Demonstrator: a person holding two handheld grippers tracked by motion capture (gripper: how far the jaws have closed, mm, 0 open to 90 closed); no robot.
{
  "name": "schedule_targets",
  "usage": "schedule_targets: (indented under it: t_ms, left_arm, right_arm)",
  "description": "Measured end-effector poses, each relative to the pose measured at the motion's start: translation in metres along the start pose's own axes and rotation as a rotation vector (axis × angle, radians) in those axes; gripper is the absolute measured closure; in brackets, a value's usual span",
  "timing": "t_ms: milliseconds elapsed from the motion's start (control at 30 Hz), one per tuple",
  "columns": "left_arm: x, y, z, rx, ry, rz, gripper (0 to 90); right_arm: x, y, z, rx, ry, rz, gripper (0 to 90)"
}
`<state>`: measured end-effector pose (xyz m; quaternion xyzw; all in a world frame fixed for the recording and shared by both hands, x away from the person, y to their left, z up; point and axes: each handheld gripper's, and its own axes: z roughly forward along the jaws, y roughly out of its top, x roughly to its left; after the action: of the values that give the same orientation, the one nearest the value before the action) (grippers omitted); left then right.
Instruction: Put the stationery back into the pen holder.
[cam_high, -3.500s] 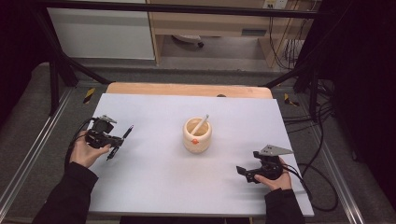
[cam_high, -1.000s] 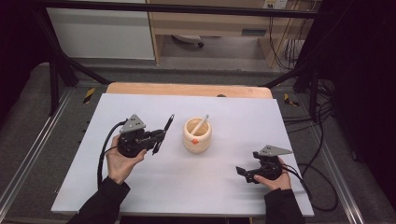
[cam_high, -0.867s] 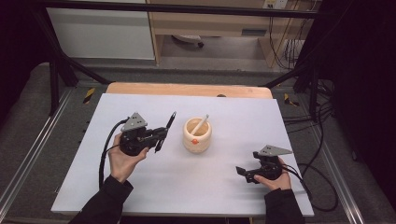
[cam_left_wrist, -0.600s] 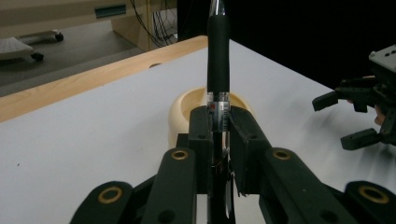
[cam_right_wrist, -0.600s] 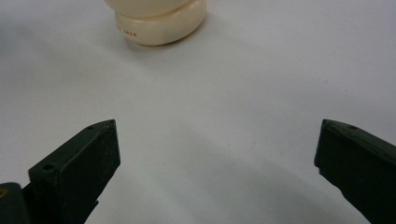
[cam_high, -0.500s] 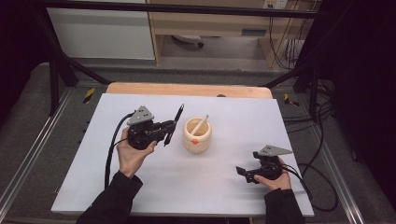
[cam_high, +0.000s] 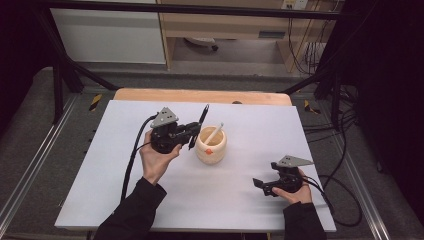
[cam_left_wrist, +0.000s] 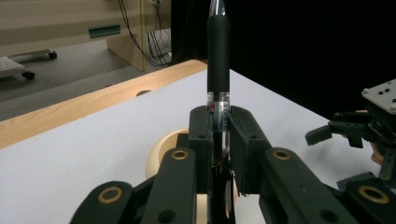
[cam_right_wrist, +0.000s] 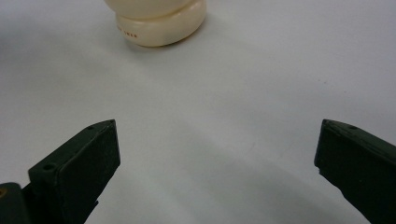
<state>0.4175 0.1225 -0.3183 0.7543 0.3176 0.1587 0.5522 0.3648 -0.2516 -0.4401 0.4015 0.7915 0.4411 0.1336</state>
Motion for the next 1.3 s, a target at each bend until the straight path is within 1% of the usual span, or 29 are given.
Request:
schedule_targets:
  t_ms: [100, 133, 233, 433, 567, 900, 1000, 1167, 1300]
  left_arm:
    - [0.0, 0.001, 0.006, 0.0, 0.003, -0.001, 79.1]
    - [0.0, 0.002, 0.008, -0.008, 0.005, -0.004, 79.1]
    - [0.0, 0.003, 0.014, -0.014, 0.008, -0.006, 79.0]
    - [0.0, 0.007, 0.026, -0.013, 0.013, -0.005, 79.1]
    - [0.002, 0.008, 0.035, -0.012, 0.013, -0.016, 79.0]
    - [0.006, 0.006, 0.055, -0.011, 0.026, -0.025, 79.0]
    - [0.006, 0.005, 0.061, -0.012, 0.03, -0.015, 79.0]
    - [0.008, 0.003, 0.07, -0.005, 0.034, -0.012, 79.0]
    - [0.011, -0.001, 0.076, 0.011, 0.039, -0.014, 79.0]
  right_arm:
    - [0.0, 0.0, 0.0, 0.001, 0.0, -0.001, 0.9]
    - [0.0, 0.0, 0.0, 0.001, 0.0, -0.001, 0.9]
    - [0.0, 0.0, 0.0, 0.002, 0.001, 0.004, 0.9]
    - [0.0, 0.0, 0.0, 0.002, 0.003, 0.003, 1.0]
    - [0.0, 0.0, 0.0, -0.001, 0.002, 0.002, 0.9]
    - [0.0, 0.0, 0.0, -0.002, 0.003, -0.001, 1.0]
    - [0.0, 0.0, 0.0, -0.002, 0.004, -0.004, 1.0]
    - [0.0, 0.0, 0.0, -0.002, 0.005, -0.001, 0.9]
    - [0.0, 0.0, 0.001, 0.0, 0.005, -0.003, 0.9]
